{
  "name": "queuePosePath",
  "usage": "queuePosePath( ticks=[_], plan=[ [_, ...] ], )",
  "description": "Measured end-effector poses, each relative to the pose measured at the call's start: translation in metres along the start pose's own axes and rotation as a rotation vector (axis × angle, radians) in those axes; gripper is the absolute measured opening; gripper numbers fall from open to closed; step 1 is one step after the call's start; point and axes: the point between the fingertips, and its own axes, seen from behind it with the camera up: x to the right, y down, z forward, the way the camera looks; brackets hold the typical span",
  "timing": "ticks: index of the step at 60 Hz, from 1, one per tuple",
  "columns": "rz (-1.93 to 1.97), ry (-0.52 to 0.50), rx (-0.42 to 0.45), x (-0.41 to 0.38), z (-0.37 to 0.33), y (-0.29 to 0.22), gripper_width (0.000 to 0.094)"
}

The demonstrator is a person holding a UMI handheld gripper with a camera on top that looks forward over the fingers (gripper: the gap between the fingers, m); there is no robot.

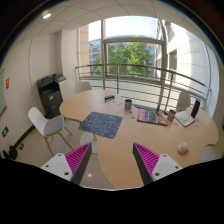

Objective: Arrange mouse

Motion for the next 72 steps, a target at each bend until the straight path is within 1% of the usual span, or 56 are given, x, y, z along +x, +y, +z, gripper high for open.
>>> queuePosePath(
  ticks=[8,14,24,33,39,48,56,59,64,72],
  plan=[
    [0.025,0.021,-0.050,0.020,0.004,0.032,0.0844],
    [0.041,0.027,-0.088,0.091,0.023,0.086,0.0842],
    [0.067,0.088,-0.169,0.208,0.047,0.168,0.0843],
    [0.090,0.177,-0.182,0.315,0.067,0.210,0.0846],
    [0.107,0.212,-0.158,0.373,0.092,0.213,0.0847],
    [0.125,0.251,-0.120,0.438,0.142,0.199,0.0844],
    [0.177,0.252,-0.116,0.469,0.186,0.186,0.0845],
    [0.201,0.257,-0.126,0.477,0.195,0.184,0.0849],
    [0.230,0.258,-0.117,0.493,0.214,0.173,0.0849],
    [0.229,0.268,-0.098,0.495,0.233,0.159,0.0838]
  ],
)
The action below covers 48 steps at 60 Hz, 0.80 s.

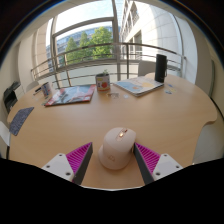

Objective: Arrange mouse

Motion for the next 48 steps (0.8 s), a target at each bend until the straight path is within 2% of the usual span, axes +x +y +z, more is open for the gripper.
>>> queuePosePath(
  ticks=[5,9,12,25,34,39,48],
  plan=[
    [-0.015,0.015,0.014,0.000,0.014,-0.008,0.0791],
    [-0.036,0.044,0.020,0.005,0.022,-0.013,0.0684],
    [-0.042,0.057,0.033,0.007,0.025,-0.017,0.0567],
    [-0.041,0.079,0.052,0.006,0.026,-0.020,0.0442],
    [-0.036,0.137,0.055,0.009,0.012,-0.032,0.0428],
    [-0.033,0.179,0.106,0.003,-0.010,-0.064,0.0428],
    [-0.015,0.244,0.272,-0.039,-0.079,-0.154,0.0428]
  ],
)
